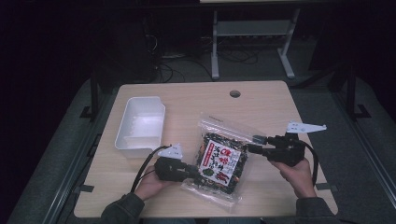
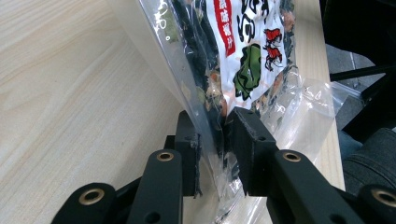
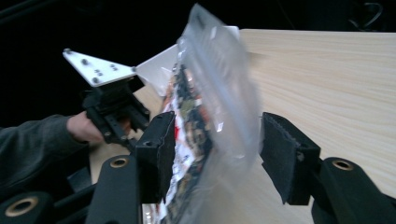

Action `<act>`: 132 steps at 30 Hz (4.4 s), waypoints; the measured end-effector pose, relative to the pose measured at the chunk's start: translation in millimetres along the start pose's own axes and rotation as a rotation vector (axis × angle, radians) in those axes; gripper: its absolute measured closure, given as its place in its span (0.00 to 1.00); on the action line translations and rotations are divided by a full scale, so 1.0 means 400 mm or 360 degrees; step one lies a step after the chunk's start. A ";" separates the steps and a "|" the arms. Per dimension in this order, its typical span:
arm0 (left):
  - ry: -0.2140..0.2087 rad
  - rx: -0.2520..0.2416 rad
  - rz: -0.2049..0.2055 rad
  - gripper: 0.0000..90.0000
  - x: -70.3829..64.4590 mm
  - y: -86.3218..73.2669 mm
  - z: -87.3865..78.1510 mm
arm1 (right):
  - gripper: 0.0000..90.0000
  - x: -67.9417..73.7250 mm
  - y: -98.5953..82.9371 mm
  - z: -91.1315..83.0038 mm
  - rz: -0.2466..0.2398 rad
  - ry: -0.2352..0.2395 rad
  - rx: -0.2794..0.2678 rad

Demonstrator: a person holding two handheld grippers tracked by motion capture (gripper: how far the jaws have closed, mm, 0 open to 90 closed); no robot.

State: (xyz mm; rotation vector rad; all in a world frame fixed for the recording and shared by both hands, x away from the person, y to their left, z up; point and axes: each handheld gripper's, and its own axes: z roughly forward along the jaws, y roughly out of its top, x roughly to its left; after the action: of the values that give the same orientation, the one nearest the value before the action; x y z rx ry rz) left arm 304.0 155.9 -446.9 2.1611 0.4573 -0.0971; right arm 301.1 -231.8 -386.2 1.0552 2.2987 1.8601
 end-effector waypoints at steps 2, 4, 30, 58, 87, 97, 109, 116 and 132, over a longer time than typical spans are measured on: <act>0.0005 0.0001 0.0002 0.80 -0.001 0.000 -0.002 | 0.46 0.001 -0.012 0.007 0.0016 -0.0007 0.0020; 0.0013 0.0000 0.0011 0.80 -0.003 0.000 -0.004 | 0.45 0.001 -0.019 0.011 0.0028 -0.0003 0.0037; 0.0058 -0.0015 0.0016 0.79 -0.001 -0.009 -0.020 | 0.68 0.037 -0.071 0.124 -0.0058 0.0059 0.0164; 0.0329 0.0101 0.0100 0.52 -0.023 -0.032 -0.072 | 0.83 0.094 0.000 0.096 -0.0042 0.0010 0.0086; 0.0503 0.0140 0.0098 0.33 -0.035 -0.116 -0.184 | 0.83 0.138 0.201 0.221 -0.0175 -0.0360 -0.0098; 0.0525 0.0129 0.0097 0.31 -0.032 -0.121 -0.196 | 0.83 0.160 0.283 0.309 -0.0213 -0.0411 -0.0183; 0.0550 0.0118 0.0059 0.28 -0.023 -0.138 -0.226 | 0.83 0.184 0.349 0.438 -0.0209 -0.0435 -0.0267; 0.0555 0.0109 0.0051 0.26 -0.018 -0.144 -0.239 | 0.83 0.196 0.366 0.522 -0.0212 -0.0449 -0.0284; 0.0551 0.0100 0.0043 0.26 -0.010 -0.148 -0.240 | 0.83 0.228 0.386 0.685 -0.0268 -0.0456 -0.0323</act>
State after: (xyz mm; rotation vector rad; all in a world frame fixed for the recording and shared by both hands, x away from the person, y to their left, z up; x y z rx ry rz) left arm 269.8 262.6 -434.4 2.2517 0.6279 0.2854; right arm 415.8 61.7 -297.5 0.9922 1.9310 1.7078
